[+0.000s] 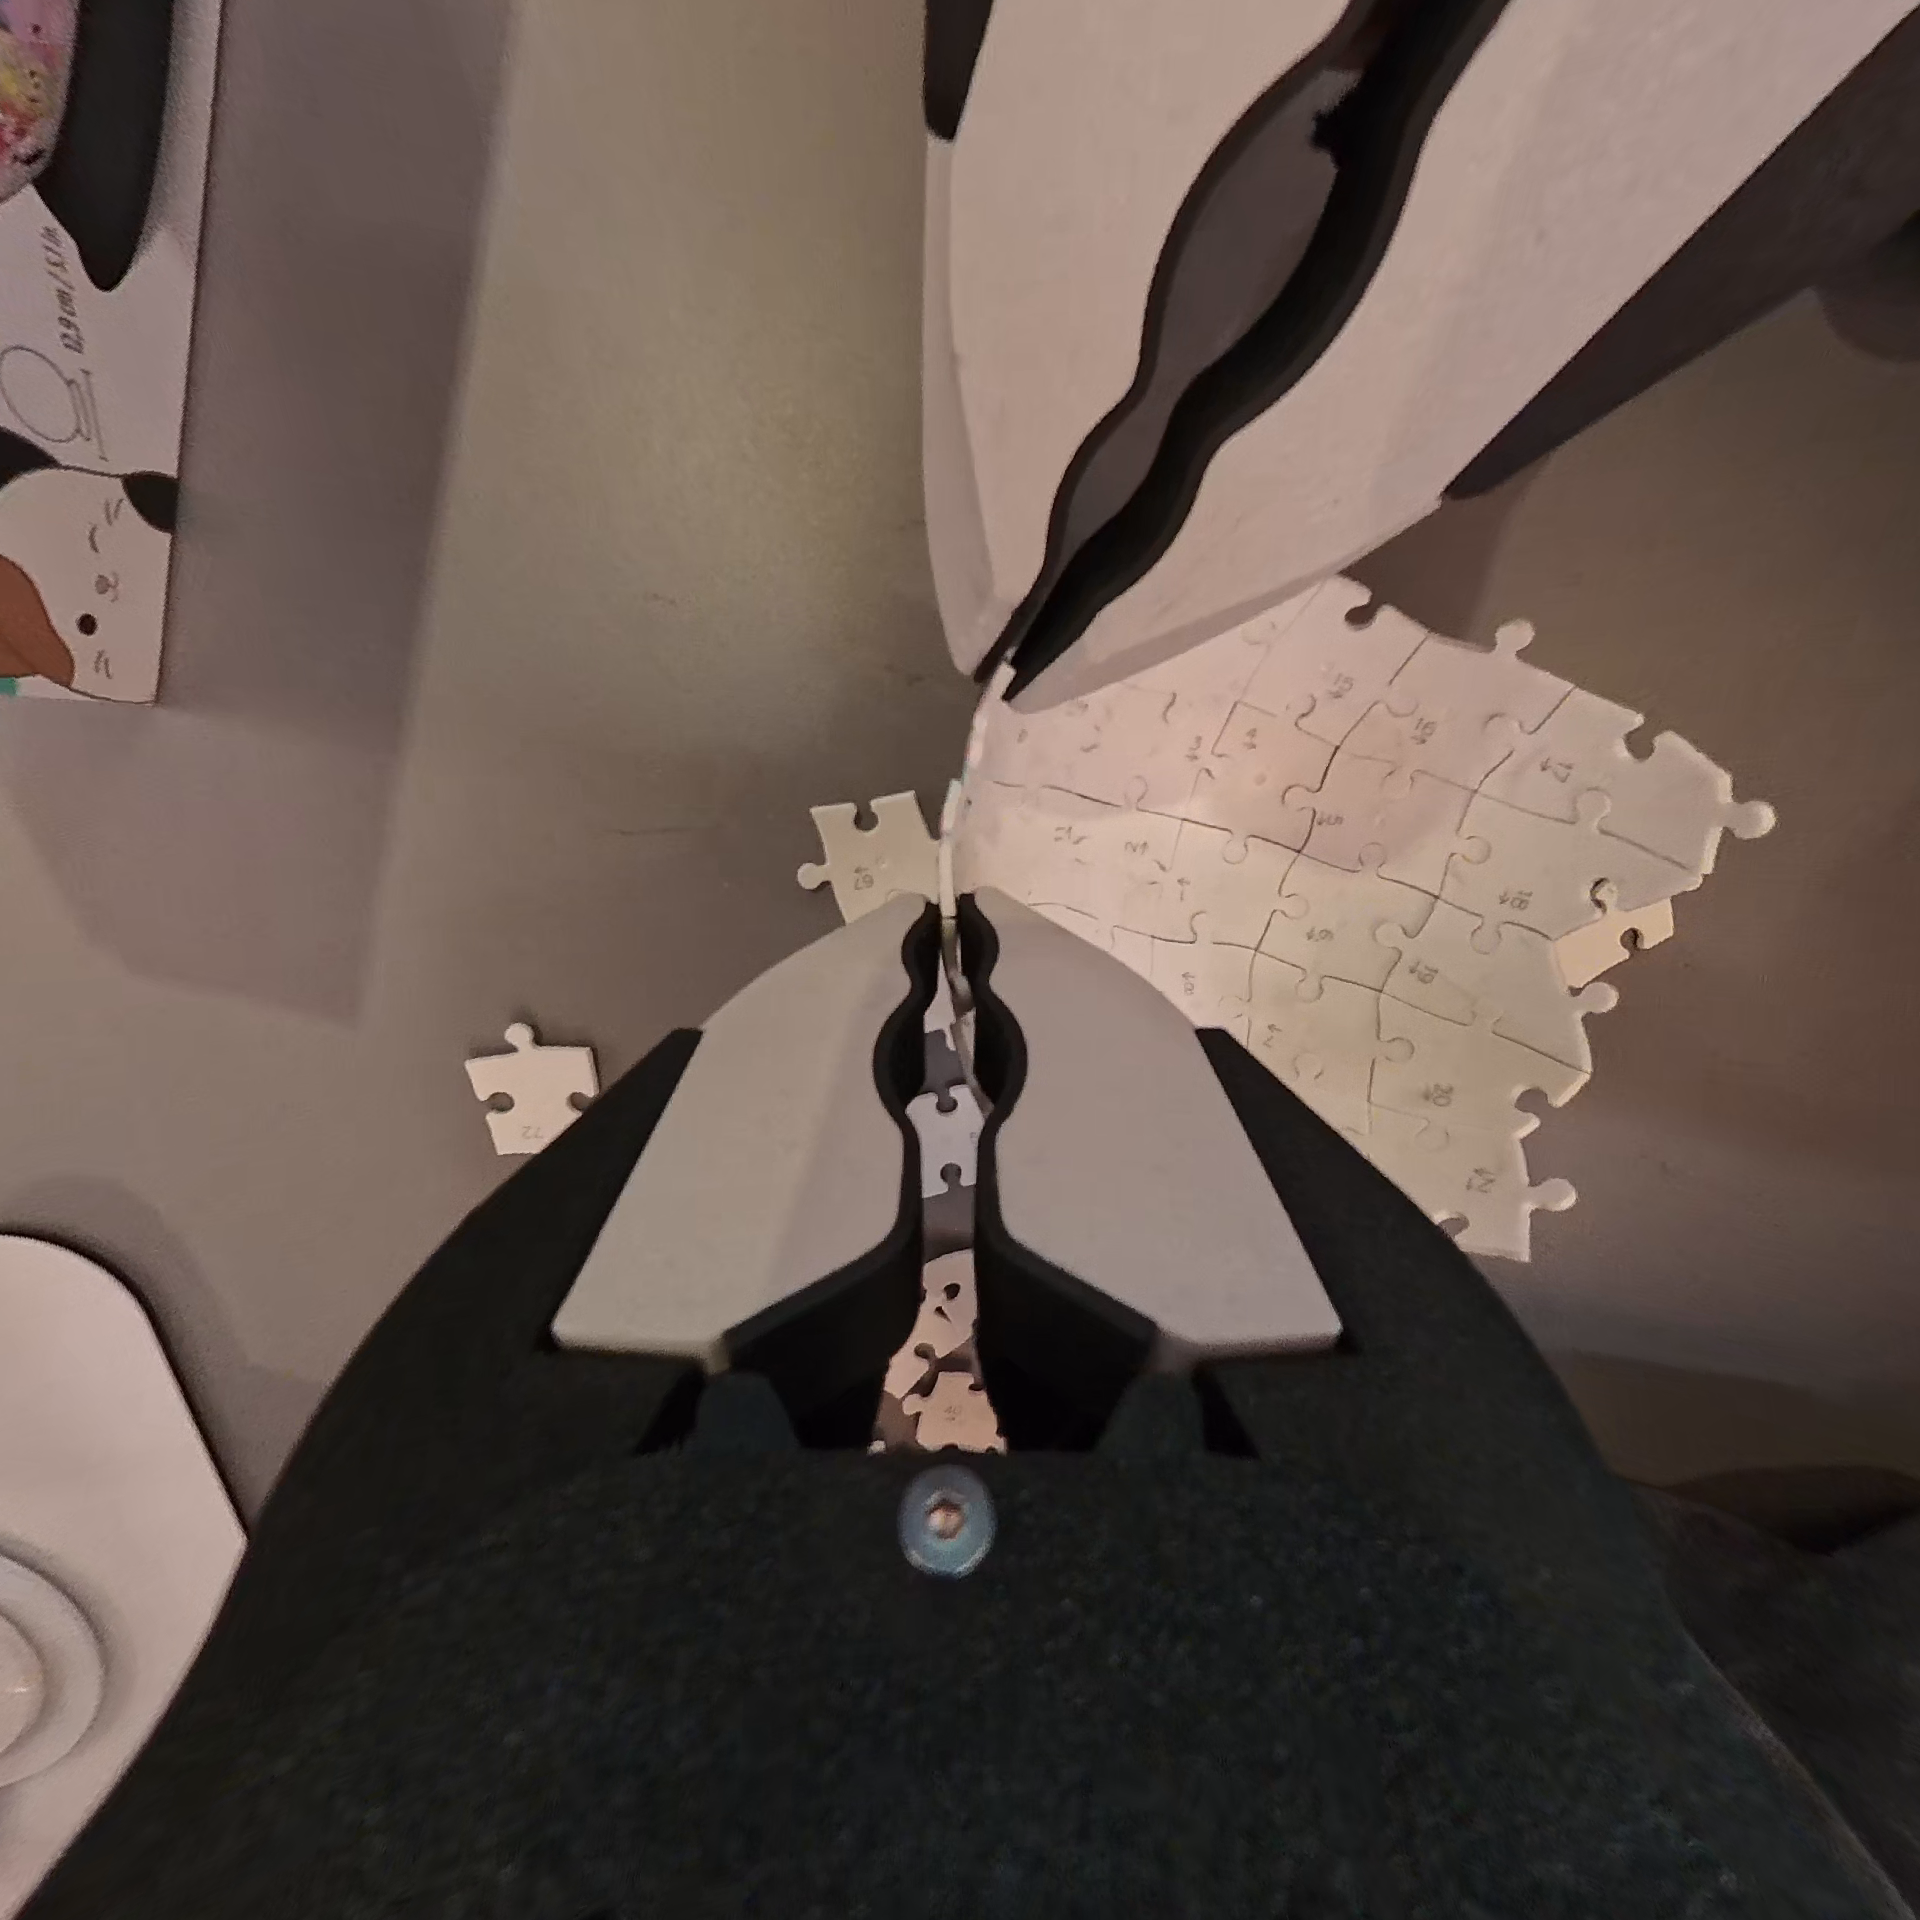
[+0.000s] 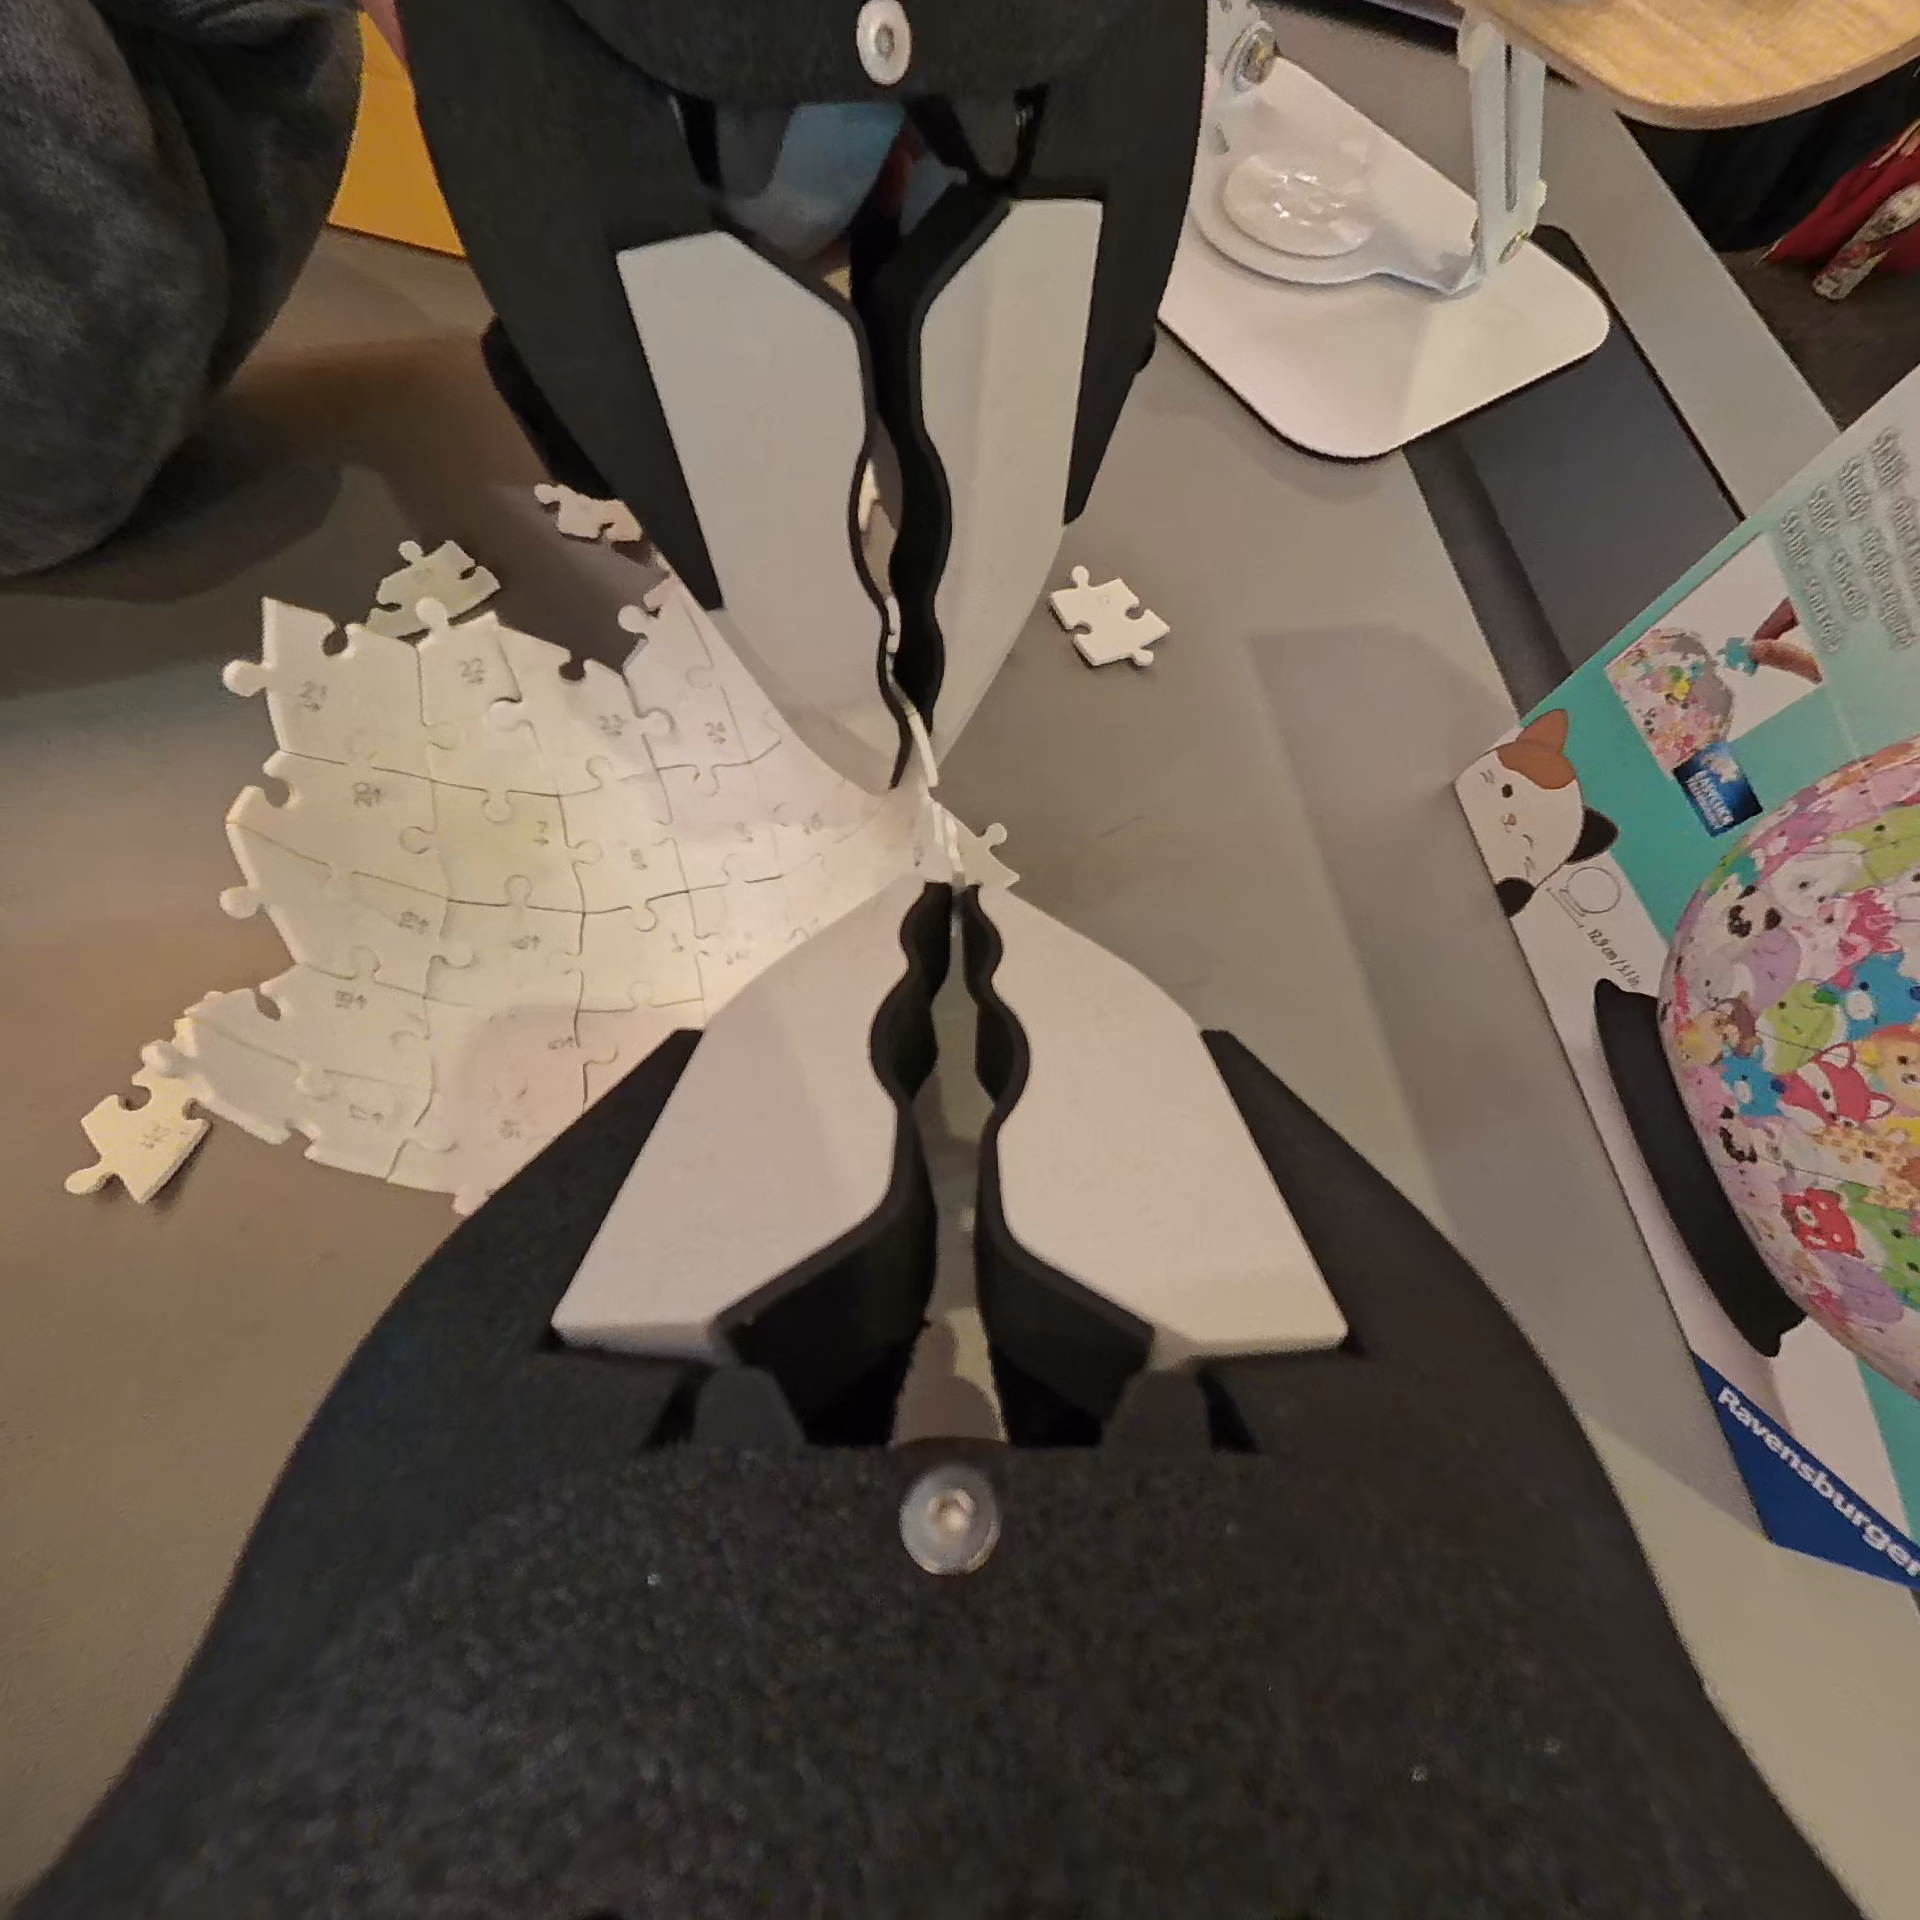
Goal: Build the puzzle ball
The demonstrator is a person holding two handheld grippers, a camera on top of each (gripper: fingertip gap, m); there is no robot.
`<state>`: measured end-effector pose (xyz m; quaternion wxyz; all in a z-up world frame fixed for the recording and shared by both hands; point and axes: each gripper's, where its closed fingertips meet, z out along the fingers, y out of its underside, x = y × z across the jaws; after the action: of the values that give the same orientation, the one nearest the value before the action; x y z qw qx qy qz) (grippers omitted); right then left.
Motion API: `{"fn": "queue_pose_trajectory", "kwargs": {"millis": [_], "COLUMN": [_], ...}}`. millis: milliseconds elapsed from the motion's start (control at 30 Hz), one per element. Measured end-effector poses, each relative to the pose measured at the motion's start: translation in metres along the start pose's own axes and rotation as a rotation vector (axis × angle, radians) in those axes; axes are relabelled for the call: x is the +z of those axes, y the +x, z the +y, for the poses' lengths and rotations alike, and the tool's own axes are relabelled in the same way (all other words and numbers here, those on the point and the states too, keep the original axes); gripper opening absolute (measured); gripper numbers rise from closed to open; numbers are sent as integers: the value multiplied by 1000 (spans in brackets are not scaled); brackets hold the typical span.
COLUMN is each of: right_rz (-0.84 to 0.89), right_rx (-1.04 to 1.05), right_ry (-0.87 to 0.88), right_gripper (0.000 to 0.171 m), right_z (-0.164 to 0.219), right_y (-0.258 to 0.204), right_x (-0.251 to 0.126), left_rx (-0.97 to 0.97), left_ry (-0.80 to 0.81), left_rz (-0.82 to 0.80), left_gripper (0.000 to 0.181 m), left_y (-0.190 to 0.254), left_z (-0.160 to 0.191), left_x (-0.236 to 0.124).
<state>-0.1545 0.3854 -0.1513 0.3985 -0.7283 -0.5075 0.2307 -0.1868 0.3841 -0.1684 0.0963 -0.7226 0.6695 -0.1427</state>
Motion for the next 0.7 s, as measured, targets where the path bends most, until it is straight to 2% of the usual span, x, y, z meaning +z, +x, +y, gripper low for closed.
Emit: {"fn": "queue_pose_trajectory", "kwargs": {"millis": [467, 700], "right_rz": [9, 77], "right_rx": [22, -52], "right_ry": [-56, -177], "right_gripper": [3, 3], "right_z": [4, 2], "right_y": [3, 0], "right_x": [1, 1], "left_rx": [-22, -4], "left_ry": [-5, -8], "left_rz": [14, -13], "left_gripper": [3, 4], "left_y": [-1, 0], "left_z": [2, 0], "left_x": [1, 1]}}
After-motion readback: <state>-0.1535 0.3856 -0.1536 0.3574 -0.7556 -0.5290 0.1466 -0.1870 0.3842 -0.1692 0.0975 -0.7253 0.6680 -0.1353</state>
